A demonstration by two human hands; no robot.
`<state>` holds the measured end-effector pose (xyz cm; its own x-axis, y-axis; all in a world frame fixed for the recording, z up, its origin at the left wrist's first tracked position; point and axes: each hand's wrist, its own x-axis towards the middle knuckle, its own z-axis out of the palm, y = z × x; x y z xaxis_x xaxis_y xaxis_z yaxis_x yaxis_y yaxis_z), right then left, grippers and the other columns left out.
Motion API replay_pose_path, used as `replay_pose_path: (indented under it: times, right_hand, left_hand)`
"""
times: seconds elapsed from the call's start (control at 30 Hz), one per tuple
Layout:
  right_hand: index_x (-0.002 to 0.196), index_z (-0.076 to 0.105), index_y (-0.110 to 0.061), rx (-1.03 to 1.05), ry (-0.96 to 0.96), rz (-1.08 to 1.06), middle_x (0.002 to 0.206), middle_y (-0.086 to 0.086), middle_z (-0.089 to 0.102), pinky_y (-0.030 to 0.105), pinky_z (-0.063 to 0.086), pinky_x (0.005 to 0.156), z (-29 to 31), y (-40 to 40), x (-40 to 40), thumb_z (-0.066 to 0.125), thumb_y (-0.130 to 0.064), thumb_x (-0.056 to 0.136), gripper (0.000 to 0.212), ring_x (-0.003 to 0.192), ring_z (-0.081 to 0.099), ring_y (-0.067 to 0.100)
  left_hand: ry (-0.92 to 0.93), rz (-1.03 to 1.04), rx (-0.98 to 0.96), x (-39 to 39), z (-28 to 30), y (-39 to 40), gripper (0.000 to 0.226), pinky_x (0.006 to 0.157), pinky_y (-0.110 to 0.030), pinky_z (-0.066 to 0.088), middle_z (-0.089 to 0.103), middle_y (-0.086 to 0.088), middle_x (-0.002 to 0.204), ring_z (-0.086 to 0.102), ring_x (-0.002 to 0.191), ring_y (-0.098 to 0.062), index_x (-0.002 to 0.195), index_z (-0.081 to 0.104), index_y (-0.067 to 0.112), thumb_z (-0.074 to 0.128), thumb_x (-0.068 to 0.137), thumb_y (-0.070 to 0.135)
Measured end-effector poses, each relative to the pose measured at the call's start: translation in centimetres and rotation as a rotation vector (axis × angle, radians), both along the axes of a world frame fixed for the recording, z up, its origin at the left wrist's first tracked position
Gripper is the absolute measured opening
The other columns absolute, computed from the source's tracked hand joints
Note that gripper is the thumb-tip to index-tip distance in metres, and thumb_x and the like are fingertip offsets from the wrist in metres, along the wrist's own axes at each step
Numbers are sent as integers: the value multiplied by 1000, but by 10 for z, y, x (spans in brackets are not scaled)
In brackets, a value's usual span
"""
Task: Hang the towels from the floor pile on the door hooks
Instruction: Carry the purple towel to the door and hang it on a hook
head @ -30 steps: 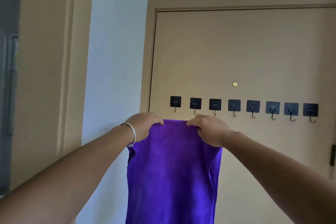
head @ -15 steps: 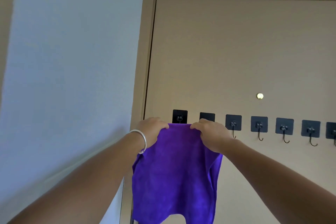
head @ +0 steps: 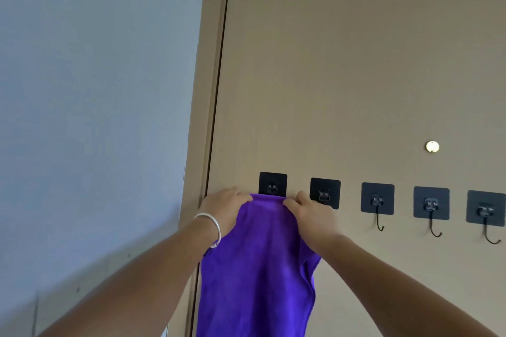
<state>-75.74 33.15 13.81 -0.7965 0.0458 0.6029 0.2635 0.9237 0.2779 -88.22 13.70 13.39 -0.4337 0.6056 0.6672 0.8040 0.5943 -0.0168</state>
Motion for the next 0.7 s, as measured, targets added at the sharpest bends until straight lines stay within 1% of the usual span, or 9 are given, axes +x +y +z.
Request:
replay_pose_path:
  times: [0.1, 0.27, 0.33, 0.37, 0.43, 0.5, 0.6, 0.67, 0.7]
  right_hand:
    - [136, 36, -23, -9, -1, 5, 126, 6, 42, 37, 45, 69, -17, -1, -2, 39, -14, 96, 41, 99, 57, 28]
    - [131, 37, -18, -89, 8, -9, 121, 7, 48, 36, 50, 74, -43, -13, -5, 52, -14, 92, 42, 96, 58, 26]
    - [130, 38, -17, -160, 38, -22, 119, 5, 51, 35, 48, 76, -52, -22, -10, 47, -13, 94, 38, 97, 59, 26]
    - [131, 38, -17, -193, 54, -26, 120, 5, 52, 35, 46, 79, -56, -27, -13, 43, -13, 95, 36, 100, 57, 26]
    - [133, 39, -18, -247, 86, -31, 123, 3, 52, 35, 41, 86, -63, -34, -19, 38, -14, 96, 38, 108, 51, 25]
    - [130, 45, -21, -309, 153, -8, 121, 3, 48, 32, 39, 88, -66, -36, -21, 38, -15, 95, 36, 107, 45, 24]
    - [116, 56, -20, -514, 247, 75, 104, -1, 46, 28, 42, 75, -72, -32, -17, 39, -13, 92, 30, 90, 47, 18]
    - [119, 57, -21, -734, 252, 148, 107, -2, 52, 27, 46, 75, -82, -33, -11, 38, -9, 91, 36, 88, 53, 16]
    - [122, 57, -20, -811, 231, 192, 110, -2, 55, 27, 47, 78, -87, -35, -9, 38, -7, 90, 39, 90, 55, 16]
  left_hand:
    - [-87, -7, 68, -3, -21, 6, 52, 91, -25, 44, 56, 6, 121, 54, 108, -16, 128, 52, 32, 54, 86, 2]
    - [-240, -12, 137, 8, -55, 16, 45, 89, -28, 49, 62, 9, 113, 58, 98, -13, 123, 56, 34, 55, 88, 6]
    - [-414, -93, 215, 18, -66, 25, 38, 80, -23, 49, 64, 16, 98, 59, 89, -7, 110, 59, 42, 52, 90, 10]
    - [-488, -124, 254, 22, -70, 31, 35, 72, -19, 48, 64, 19, 87, 59, 81, -3, 97, 60, 45, 50, 90, 11]
    - [-518, -114, 289, 27, -76, 42, 27, 63, -20, 47, 61, 15, 75, 57, 70, -5, 78, 58, 37, 50, 88, 13]
    - [-402, -24, 258, 26, -79, 44, 17, 64, -23, 46, 54, 14, 84, 54, 73, -8, 77, 58, 28, 51, 88, 16]
    - [-282, 62, 198, 25, -78, 34, 15, 66, -17, 35, 43, 13, 92, 47, 78, -6, 86, 64, 27, 52, 92, 23]
    - [-382, 40, 172, 29, -77, 27, 18, 65, -19, 36, 49, 10, 89, 51, 77, -8, 86, 61, 27, 46, 95, 22]
    - [-498, 1, 188, 33, -79, 25, 20, 66, -22, 42, 55, 8, 88, 56, 78, -11, 89, 61, 26, 43, 97, 21]
